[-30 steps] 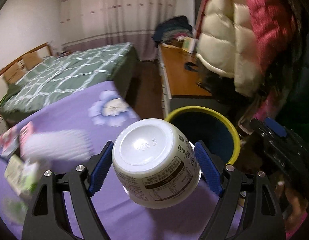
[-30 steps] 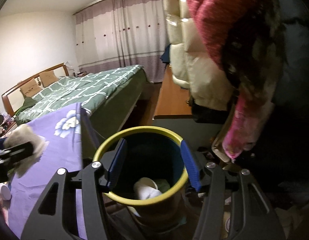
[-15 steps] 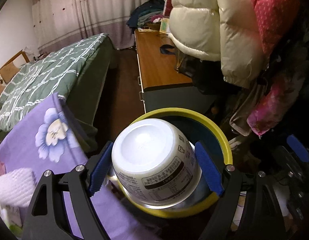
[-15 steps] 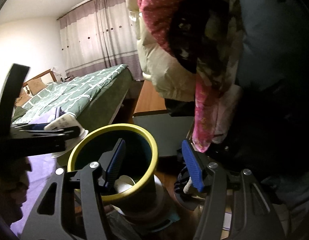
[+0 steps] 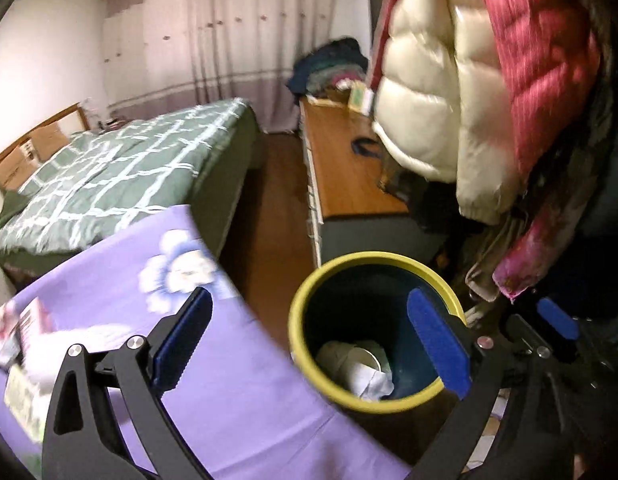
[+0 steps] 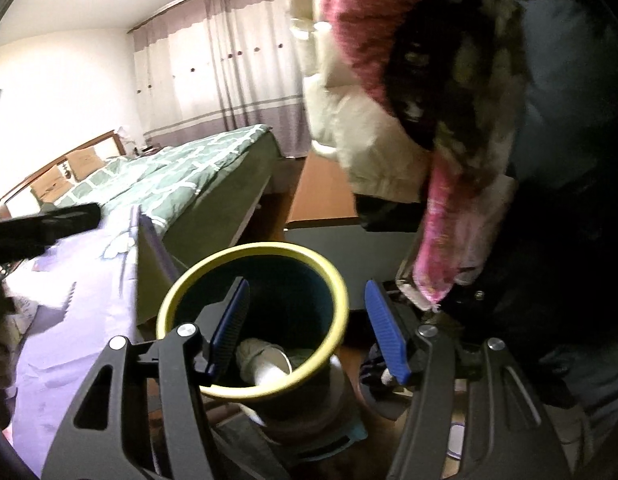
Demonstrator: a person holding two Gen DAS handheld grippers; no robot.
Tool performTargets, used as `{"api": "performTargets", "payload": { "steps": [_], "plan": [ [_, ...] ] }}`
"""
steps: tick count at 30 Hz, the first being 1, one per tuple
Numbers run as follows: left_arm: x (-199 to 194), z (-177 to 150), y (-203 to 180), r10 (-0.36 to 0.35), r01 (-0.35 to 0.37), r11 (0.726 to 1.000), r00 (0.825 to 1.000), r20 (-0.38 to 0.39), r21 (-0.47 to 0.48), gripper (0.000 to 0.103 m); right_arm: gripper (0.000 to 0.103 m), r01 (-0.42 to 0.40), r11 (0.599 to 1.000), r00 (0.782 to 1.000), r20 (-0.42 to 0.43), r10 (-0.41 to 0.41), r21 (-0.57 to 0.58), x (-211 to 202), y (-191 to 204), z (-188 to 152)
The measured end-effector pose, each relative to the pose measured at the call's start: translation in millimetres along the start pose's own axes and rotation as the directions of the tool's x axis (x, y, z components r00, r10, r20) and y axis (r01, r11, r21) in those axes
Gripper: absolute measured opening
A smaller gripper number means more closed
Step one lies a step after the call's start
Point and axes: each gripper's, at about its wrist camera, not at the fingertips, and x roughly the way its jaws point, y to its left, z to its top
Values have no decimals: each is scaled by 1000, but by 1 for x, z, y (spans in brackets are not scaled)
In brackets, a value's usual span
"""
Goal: Collect trash
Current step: 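Move the right gripper back toward the white foam sleeve on the table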
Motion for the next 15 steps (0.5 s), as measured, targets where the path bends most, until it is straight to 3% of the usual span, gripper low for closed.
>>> {"api": "performTargets", "payload": {
  "steps": [8,12,15],
  "plan": [
    [-94,-37,85,132,-122,987,987,89,-105,98,60,-63,996,998,-6,63,-63,-7,46,-1],
    [-135,-54,128,224,-203,967,966,131,-157,98,60,-91,990,996,-8,90,-106,-11,77,-4],
    [-162,-68,164,315,-285,939,937,153,-193,98,60,-122,983,993,-21,120,-139,-13,104,-7]
  ]
}}
